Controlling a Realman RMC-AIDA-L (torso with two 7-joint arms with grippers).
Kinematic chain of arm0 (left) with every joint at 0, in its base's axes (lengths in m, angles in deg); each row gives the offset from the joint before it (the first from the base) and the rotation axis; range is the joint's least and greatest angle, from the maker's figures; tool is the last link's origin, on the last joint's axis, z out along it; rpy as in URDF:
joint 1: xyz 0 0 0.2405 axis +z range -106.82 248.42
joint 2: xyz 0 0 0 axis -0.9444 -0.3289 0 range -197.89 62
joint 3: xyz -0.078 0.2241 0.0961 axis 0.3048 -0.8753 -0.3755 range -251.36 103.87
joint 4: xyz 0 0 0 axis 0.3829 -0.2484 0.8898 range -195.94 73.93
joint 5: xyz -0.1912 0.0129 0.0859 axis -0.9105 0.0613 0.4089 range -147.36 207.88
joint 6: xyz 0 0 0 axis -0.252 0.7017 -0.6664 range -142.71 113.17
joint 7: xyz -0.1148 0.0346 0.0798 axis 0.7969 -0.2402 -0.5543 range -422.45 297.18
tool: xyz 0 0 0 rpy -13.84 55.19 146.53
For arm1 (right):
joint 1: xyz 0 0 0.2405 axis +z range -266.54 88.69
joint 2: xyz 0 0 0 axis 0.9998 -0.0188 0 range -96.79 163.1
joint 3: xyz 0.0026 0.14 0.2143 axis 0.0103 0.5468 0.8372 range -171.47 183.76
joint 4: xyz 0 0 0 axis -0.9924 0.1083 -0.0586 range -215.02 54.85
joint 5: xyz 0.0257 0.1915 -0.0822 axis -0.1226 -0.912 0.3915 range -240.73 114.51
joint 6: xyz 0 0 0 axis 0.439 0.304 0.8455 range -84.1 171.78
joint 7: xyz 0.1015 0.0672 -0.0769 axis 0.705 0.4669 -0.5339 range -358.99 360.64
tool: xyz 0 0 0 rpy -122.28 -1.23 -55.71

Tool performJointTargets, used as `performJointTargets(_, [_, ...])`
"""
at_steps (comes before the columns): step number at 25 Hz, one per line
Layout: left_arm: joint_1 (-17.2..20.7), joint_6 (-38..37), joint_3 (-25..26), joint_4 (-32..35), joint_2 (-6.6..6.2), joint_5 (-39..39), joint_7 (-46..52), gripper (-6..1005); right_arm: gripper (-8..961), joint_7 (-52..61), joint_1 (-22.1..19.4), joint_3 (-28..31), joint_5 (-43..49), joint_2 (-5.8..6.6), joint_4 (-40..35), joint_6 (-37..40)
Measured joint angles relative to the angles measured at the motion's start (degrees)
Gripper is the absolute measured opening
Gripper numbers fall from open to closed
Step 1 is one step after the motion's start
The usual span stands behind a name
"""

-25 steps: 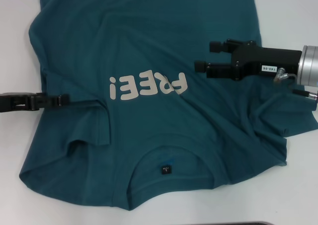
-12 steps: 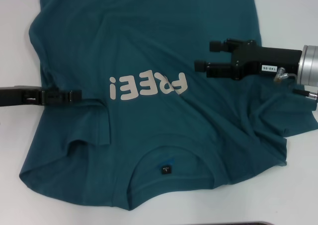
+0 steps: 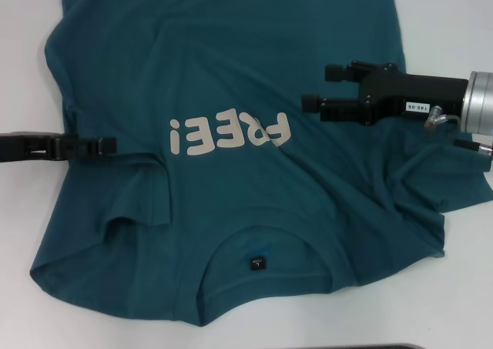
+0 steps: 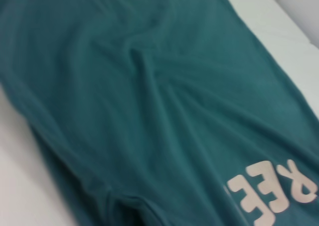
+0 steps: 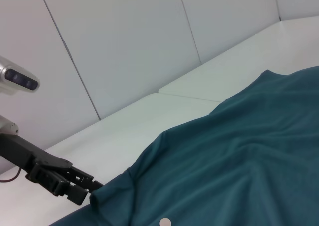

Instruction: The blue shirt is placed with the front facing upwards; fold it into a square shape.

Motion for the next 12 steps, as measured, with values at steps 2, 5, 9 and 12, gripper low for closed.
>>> performJointTargets(2, [0.05,0.28,-0.14,-0.24,-0.07,0.58,0.63,923,908,0.00,-0.01,0.00,0.00,0.00,-0.04,0.03])
performJointTargets(5, [0.05,-0.42,-0.41,-1.36,0.03,1.57,1.71,922,908,0.00,-0.02,0.00,0.00,-0.05,-0.09,0.12])
performJointTargets(9, [-0.05,-1.32,-0.77,-2.97,0.44,1.96,2.46,920,908,0.00,-0.02,0.00,0.00,-0.07,-0.09,0.17])
performJointTargets(12, [-0.23,-1.22,-1.15,-3.00,0.46,2.34,3.16,920,908,0.00,-0.02,0.00,0.00,-0.09,-0.09,0.18])
